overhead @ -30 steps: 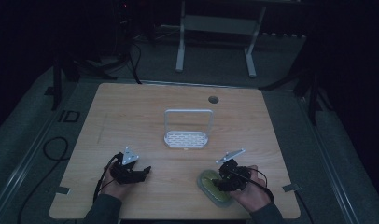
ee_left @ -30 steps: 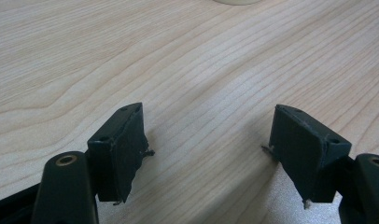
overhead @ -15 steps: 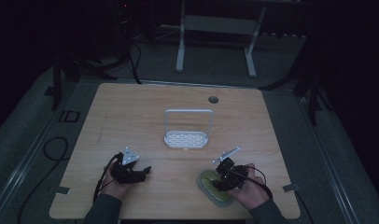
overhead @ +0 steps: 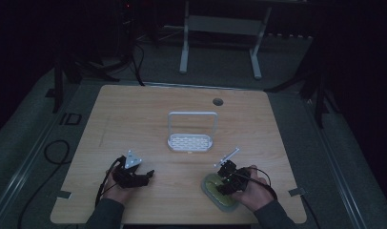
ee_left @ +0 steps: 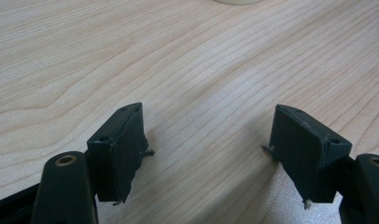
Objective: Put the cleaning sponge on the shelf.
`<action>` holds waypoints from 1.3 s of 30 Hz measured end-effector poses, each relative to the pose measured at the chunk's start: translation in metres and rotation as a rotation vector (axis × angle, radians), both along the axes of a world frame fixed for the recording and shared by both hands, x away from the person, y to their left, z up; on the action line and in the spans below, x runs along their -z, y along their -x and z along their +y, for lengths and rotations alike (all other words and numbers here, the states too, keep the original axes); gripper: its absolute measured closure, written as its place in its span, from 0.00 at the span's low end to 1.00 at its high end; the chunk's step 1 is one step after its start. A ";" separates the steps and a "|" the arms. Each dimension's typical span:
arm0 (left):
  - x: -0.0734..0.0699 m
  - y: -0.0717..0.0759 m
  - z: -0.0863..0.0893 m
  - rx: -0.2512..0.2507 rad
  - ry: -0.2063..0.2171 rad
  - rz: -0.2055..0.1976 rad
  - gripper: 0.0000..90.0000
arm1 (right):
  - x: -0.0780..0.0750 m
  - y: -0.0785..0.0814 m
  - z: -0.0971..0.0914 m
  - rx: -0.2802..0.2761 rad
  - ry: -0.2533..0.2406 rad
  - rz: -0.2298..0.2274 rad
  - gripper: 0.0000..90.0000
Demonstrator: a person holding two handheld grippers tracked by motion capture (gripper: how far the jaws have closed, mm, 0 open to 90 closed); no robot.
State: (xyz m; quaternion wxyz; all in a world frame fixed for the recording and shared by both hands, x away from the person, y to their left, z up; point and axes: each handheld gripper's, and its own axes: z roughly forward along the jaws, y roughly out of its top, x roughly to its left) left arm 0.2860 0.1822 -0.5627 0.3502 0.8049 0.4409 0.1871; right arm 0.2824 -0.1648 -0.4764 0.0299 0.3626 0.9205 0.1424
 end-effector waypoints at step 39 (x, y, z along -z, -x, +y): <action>0.000 0.000 0.000 0.001 0.000 0.000 0.30 | 0.000 -0.009 0.015 -0.070 0.110 0.087 0.78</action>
